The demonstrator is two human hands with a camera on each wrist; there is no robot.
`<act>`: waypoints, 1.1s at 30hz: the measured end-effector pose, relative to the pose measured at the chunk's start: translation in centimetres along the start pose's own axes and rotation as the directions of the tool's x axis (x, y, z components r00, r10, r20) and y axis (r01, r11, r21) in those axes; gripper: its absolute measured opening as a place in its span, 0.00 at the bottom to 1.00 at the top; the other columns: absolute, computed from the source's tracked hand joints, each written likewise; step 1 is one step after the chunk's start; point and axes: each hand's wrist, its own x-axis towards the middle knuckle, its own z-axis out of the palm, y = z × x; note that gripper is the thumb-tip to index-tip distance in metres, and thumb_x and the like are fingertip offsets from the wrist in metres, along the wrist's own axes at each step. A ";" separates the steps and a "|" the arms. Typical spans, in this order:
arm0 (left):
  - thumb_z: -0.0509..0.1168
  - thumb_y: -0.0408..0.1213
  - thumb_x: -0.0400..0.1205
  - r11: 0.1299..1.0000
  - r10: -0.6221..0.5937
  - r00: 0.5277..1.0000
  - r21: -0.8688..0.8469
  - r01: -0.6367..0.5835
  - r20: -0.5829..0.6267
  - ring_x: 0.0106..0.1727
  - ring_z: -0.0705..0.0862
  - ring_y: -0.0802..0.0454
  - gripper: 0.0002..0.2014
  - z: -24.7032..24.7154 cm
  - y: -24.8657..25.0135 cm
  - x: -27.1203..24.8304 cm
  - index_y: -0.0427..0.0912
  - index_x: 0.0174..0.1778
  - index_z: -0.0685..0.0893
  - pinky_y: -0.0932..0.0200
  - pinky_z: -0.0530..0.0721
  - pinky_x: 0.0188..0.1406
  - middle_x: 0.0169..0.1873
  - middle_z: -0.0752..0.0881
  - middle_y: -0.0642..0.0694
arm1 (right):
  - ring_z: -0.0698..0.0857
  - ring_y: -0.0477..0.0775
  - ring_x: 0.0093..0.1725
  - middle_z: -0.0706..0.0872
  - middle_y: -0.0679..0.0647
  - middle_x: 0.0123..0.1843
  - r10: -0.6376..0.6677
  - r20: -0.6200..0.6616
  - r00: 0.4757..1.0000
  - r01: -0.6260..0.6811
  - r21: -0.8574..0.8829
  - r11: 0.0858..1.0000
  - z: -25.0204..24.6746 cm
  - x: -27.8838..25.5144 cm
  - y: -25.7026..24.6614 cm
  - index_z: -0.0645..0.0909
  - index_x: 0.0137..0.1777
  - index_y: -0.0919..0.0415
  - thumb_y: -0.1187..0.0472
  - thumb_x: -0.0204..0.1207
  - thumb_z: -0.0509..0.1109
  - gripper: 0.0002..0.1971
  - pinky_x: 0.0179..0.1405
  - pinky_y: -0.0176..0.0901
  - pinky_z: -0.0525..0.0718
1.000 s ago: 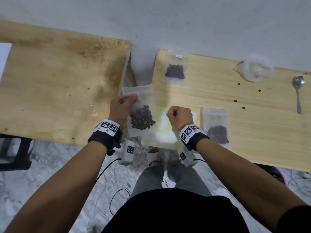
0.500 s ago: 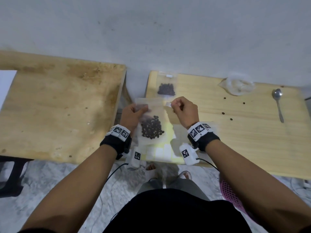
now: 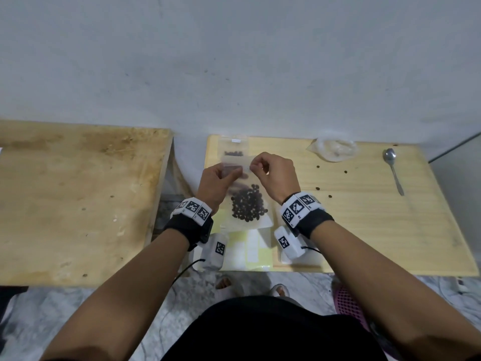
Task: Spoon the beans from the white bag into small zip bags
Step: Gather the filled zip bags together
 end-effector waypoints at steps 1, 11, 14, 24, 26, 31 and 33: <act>0.69 0.32 0.83 1.000 0.001 1.000 -0.005 -0.001 0.004 0.33 0.91 0.44 0.05 0.2 0.0 0.0 0.35 0.53 0.86 0.50 0.90 0.37 0.42 0.93 0.38 | 0.84 0.46 0.37 0.87 0.45 0.37 0.004 -0.003 1.000 -0.004 -0.001 1.000 -0.1 -0.1 0.1 0.87 0.45 0.55 0.56 0.79 0.71 0.05 0.42 0.40 0.82; 0.71 0.31 0.81 1.000 0.027 1.000 -0.011 -0.027 -0.012 0.38 0.91 0.39 0.09 1.2 -0.3 0.3 0.33 0.55 0.88 0.41 0.89 0.49 0.46 0.92 0.33 | 0.81 0.42 0.35 0.84 0.42 0.34 0.030 -0.052 0.998 -0.029 0.005 1.000 -1.0 -0.8 0.0 0.87 0.44 0.54 0.55 0.77 0.73 0.04 0.40 0.34 0.78; 0.71 0.31 0.81 0.999 0.045 0.999 -0.003 -0.045 -0.026 0.42 0.91 0.38 0.09 1.4 -0.3 0.2 0.32 0.55 0.88 0.38 0.89 0.52 0.46 0.92 0.33 | 0.80 0.42 0.35 0.84 0.42 0.35 0.022 -0.053 0.998 -0.021 0.015 1.000 -1.0 -0.8 0.0 0.85 0.44 0.54 0.56 0.76 0.74 0.04 0.40 0.36 0.78; 0.73 0.34 0.80 0.996 0.027 1.000 -0.082 -0.028 -0.015 0.44 0.91 0.36 0.12 1.8 0.2 -0.1 0.31 0.56 0.87 0.37 0.87 0.57 0.47 0.92 0.34 | 0.83 0.49 0.37 0.87 0.49 0.38 0.247 0.109 0.963 -0.270 0.357 0.894 -2.0 -0.9 0.5 0.82 0.42 0.52 0.49 0.75 0.77 0.09 0.41 0.42 0.80; 0.74 0.35 0.79 0.996 0.023 1.000 -0.090 -0.024 -0.013 0.43 0.91 0.37 0.15 2.0 0.6 -0.2 0.28 0.56 0.86 0.41 0.89 0.54 0.46 0.92 0.34 | 0.86 0.52 0.40 0.89 0.52 0.40 0.245 0.115 0.963 -0.270 0.381 0.884 -2.2 -0.8 0.5 0.85 0.42 0.53 0.50 0.75 0.76 0.08 0.44 0.47 0.83; 0.76 0.31 0.76 0.997 0.075 0.997 -0.020 -0.075 -0.014 0.43 0.92 0.42 0.14 2.1 1.1 0.0 0.27 0.54 0.89 0.50 0.90 0.49 0.44 0.92 0.34 | 0.84 0.59 0.38 0.89 0.60 0.40 0.228 0.094 0.969 -0.246 0.303 0.921 -2.0 -0.8 0.4 0.84 0.44 0.62 0.47 0.76 0.74 0.16 0.41 0.53 0.82; 0.77 0.30 0.76 0.993 0.114 0.993 0.031 -0.114 -0.017 0.42 0.92 0.43 0.11 2.2 1.5 0.1 0.30 0.51 0.90 0.48 0.90 0.50 0.42 0.93 0.36 | 0.82 0.58 0.36 0.88 0.61 0.40 0.243 0.059 0.968 -0.249 0.299 0.921 -2.0 -0.8 0.4 0.83 0.46 0.66 0.48 0.77 0.73 0.18 0.39 0.52 0.81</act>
